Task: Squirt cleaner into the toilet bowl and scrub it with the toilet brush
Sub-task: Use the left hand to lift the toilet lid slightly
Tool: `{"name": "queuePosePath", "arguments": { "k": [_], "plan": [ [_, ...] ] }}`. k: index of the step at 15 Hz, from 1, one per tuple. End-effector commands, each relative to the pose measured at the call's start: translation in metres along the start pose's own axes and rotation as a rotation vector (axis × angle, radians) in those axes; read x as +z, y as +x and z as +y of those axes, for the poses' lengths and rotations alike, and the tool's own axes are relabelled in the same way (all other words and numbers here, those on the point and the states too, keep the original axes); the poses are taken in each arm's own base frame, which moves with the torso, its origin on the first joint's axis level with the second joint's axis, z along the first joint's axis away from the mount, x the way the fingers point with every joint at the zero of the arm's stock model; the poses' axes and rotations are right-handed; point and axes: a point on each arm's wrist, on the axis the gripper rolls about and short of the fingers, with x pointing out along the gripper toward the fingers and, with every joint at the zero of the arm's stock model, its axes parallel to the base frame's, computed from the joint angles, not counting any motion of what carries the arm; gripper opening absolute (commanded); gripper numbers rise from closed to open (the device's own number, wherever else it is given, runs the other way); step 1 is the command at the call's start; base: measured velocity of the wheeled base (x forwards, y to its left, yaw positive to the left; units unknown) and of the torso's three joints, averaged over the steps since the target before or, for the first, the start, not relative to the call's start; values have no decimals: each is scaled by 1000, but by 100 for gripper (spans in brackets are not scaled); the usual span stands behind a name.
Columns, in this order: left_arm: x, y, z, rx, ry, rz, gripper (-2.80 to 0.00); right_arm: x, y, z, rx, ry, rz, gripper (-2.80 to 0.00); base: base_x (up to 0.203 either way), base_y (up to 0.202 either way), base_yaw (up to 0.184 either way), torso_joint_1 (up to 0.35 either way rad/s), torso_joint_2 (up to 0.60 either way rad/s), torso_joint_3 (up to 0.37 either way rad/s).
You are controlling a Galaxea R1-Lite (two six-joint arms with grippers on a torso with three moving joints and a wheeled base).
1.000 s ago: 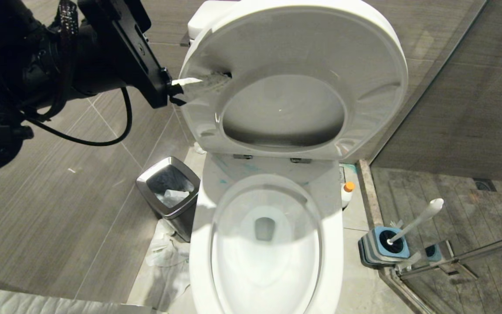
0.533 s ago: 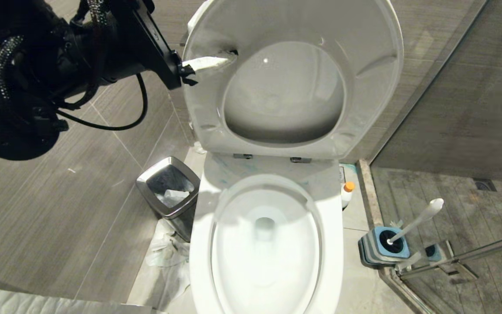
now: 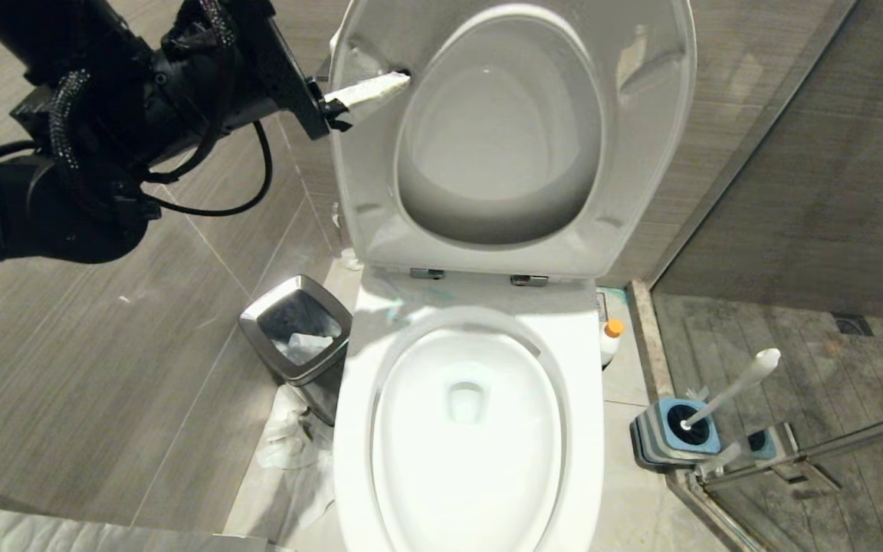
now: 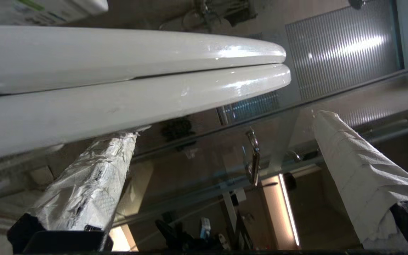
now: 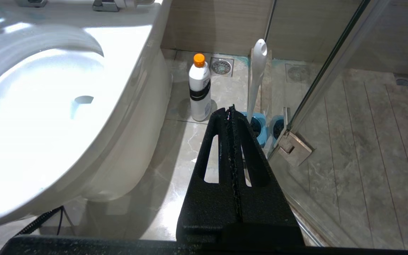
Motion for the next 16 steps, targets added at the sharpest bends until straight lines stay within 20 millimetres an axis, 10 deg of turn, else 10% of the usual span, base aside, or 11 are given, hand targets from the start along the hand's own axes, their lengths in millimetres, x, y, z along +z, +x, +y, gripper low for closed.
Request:
{"name": "queuePosePath", "arguments": {
  "k": [1, 16],
  "plan": [
    [6, 2, 15, 9, -7, -10, 0, -7, 2, 0, -2, 0, 25, -280, 0, 0, 0, 0, 0, 0],
    [31, -30, 112, 86, 242, -94, 0, -7, 2, 0, -2, 0, 25, -280, 0, 0, 0, 0, 0, 0]
  ]
}}
